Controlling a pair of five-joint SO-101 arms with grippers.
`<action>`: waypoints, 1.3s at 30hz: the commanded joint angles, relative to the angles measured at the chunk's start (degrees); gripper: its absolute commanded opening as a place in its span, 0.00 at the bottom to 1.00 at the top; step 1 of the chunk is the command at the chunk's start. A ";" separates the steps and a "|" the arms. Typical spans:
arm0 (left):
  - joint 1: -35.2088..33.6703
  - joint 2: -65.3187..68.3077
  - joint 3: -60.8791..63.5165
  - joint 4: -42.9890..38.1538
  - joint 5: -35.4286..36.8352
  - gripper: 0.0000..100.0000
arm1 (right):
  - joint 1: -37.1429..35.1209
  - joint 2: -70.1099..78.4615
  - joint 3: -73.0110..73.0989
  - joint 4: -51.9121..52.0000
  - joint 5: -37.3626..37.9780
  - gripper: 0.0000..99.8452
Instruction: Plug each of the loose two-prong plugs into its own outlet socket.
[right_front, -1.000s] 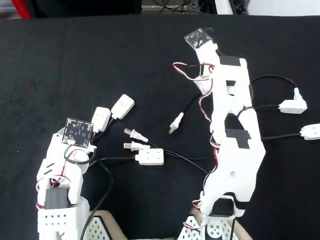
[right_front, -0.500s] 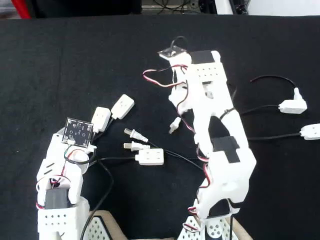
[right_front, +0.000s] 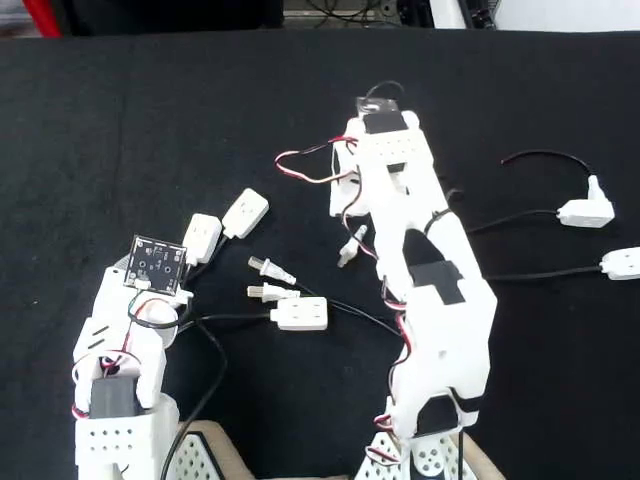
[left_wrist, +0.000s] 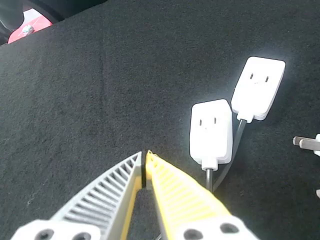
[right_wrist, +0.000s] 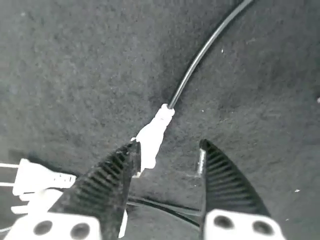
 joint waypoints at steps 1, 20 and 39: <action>-0.31 -0.26 1.01 0.26 -0.44 0.03 | -0.70 0.40 -3.03 -0.97 -2.90 0.20; -0.40 -0.26 1.01 0.26 -0.44 0.03 | -0.44 8.31 -3.03 -7.91 -14.77 0.03; -0.40 -0.26 1.01 0.26 -0.44 0.03 | 2.81 10.07 -12.44 -5.01 29.63 0.01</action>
